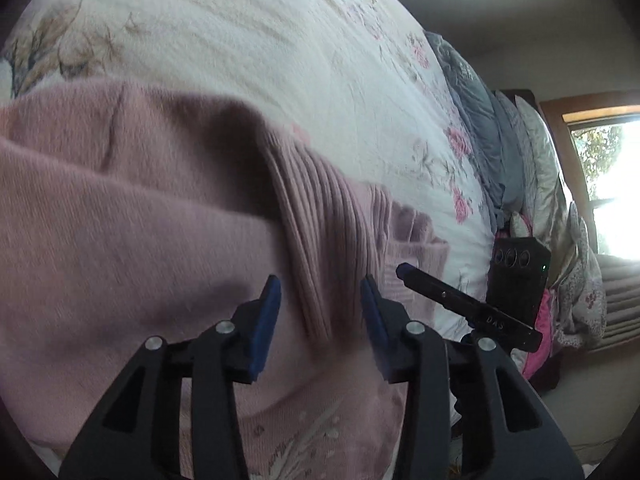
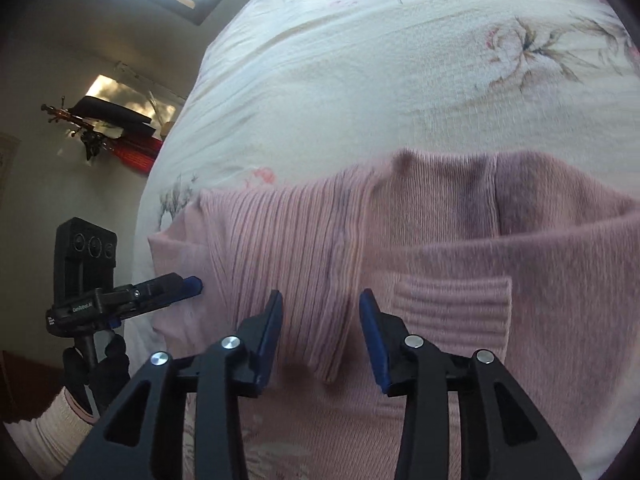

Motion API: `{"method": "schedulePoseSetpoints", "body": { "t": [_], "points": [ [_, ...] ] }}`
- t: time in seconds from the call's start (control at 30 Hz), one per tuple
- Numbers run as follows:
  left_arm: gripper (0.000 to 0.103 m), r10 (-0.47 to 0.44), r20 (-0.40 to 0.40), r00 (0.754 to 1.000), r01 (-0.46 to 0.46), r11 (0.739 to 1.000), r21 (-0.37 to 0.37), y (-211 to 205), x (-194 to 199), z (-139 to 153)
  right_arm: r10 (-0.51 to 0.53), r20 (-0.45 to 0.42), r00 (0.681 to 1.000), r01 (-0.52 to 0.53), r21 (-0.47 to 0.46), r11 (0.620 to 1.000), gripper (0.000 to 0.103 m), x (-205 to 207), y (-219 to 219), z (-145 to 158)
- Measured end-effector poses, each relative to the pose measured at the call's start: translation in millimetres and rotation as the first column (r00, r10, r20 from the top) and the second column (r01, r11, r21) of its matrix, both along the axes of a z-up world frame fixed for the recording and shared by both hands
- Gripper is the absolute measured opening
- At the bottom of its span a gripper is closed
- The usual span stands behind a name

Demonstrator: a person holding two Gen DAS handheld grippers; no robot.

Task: Fold small clothes

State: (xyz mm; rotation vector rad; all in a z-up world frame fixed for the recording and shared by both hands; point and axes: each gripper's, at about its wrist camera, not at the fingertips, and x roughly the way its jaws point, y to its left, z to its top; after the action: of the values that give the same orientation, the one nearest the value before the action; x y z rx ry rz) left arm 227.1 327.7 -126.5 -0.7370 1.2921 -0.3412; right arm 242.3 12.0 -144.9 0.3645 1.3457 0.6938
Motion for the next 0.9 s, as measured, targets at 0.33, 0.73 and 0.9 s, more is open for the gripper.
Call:
{"method": "schedulePoseSetpoints", "body": {
  "t": [0.33,0.73,0.9],
  "points": [
    [0.027,0.014,-0.074,0.997,-0.017,0.999,-0.042,-48,4,-37,-0.031,-0.118,0.993,0.038,0.060,0.997,0.030,-18,8,-36],
    [0.007,0.005,-0.029,1.000,-0.002,0.997,0.078,1,-17,-19,0.000,-0.100,0.995,0.002,0.024,1.000,0.012,-23,-11,-21],
    [0.009,0.023,-0.043,0.999,-0.020,0.997,0.068,6,-16,-24,-0.005,-0.136,0.991,0.006,0.005,1.000,0.015,-25,0,-41]
  ]
}}
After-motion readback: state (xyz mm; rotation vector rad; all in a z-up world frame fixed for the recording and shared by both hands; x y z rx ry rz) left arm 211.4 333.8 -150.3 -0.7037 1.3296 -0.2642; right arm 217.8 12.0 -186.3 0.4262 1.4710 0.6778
